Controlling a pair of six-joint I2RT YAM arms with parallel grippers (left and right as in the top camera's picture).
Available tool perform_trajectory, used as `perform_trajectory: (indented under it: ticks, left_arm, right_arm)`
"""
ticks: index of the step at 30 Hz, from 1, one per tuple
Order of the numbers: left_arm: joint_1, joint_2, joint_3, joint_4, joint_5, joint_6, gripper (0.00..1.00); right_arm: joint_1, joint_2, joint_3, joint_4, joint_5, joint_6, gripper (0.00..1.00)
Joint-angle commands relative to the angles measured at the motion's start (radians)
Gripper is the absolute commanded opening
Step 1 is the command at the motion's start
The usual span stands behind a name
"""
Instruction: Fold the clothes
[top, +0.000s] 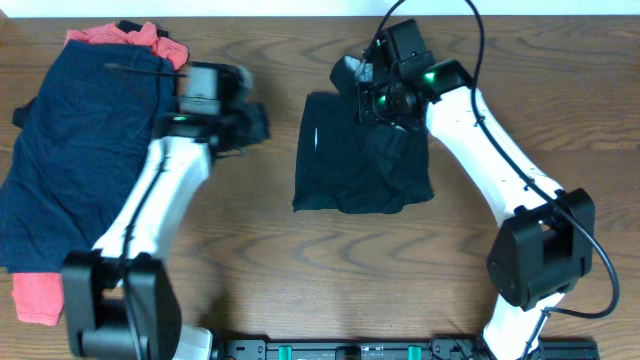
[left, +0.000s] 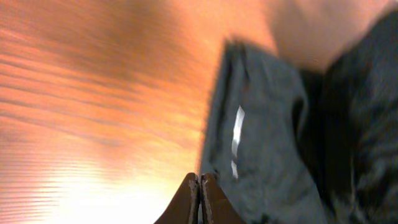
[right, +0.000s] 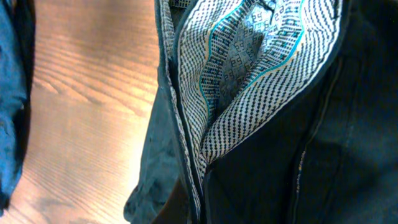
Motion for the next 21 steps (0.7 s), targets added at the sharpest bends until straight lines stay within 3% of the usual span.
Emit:
perform_trajectory:
  ticks: [1,4,5,8,10,15,21]
  left_arm:
    - [0.057,-0.019,-0.006,-0.006,-0.024,0.006,0.07]
    - [0.08,-0.012,-0.006,-0.029,-0.024,0.013,0.07]
    - [0.081,-0.01,-0.006,-0.034,-0.024,0.025,0.07]
    - [0.081,-0.007,-0.006,-0.044,-0.025,0.062,0.07]
    - [0.082,-0.006,-0.006,-0.048,-0.036,0.062,0.07]
    - [0.082,-0.005,-0.006,-0.048,-0.039,0.062,0.07]
    - [0.081,-0.005,-0.006,-0.058,-0.039,0.062,0.07]
  right_arm:
    - [0.047,0.04,-0.006,-0.005,-0.005,-0.006,0.01]
    - [0.093,0.08,-0.006,-0.005,-0.014,-0.028,0.08]
    - [0.108,0.093,-0.006,-0.007,-0.019,-0.029,0.16]
    - [0.161,0.123,-0.006,-0.007,-0.077,-0.08,0.59]
    - [0.186,0.122,-0.005,-0.004,-0.08,-0.092,0.73]
    - [0.193,0.071,0.027,-0.016,-0.08,-0.091,0.81]
    - [0.149,0.005,0.032,-0.062,0.009,-0.091,0.8]
